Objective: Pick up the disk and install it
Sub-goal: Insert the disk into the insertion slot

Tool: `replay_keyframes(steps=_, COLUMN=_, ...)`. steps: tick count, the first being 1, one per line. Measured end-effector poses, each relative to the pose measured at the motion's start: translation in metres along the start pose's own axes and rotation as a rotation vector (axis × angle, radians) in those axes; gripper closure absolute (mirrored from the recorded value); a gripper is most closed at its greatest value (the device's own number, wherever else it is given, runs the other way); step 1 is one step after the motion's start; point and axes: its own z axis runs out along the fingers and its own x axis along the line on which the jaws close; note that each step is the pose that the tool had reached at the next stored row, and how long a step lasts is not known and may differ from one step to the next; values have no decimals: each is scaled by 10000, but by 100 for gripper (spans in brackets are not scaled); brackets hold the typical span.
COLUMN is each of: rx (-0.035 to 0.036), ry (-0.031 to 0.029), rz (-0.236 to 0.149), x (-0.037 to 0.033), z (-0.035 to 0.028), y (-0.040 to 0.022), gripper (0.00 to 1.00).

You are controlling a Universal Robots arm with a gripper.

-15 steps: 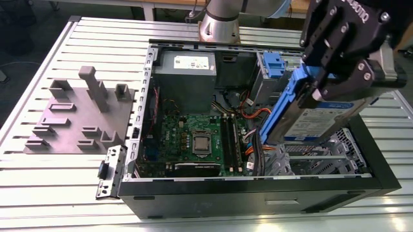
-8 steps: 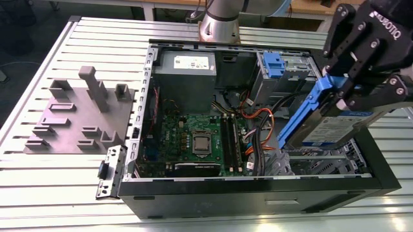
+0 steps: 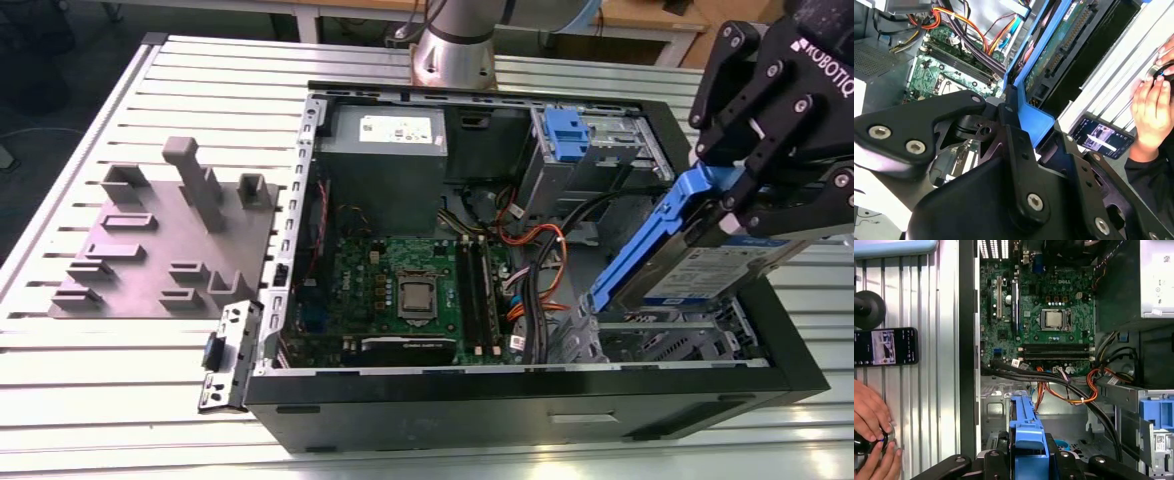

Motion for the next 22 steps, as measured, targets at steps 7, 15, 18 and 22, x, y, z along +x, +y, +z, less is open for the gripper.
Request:
replay_keyframes(steps=7, rx=0, ry=-2, rz=0, x=0, z=1, y=-3, gripper=63)
replay_keyframes(steps=15, rx=0, ry=-2, rz=0, x=1, z=38, y=-30, gripper=63)
replay_keyframes(steps=18, rx=0, ry=-15, rz=-11, x=-1, z=64, y=-30, gripper=63)
replay_keyframes(steps=22, rx=-1, ry=-18, rz=-25, x=-7, z=106, y=-38, gripper=63)
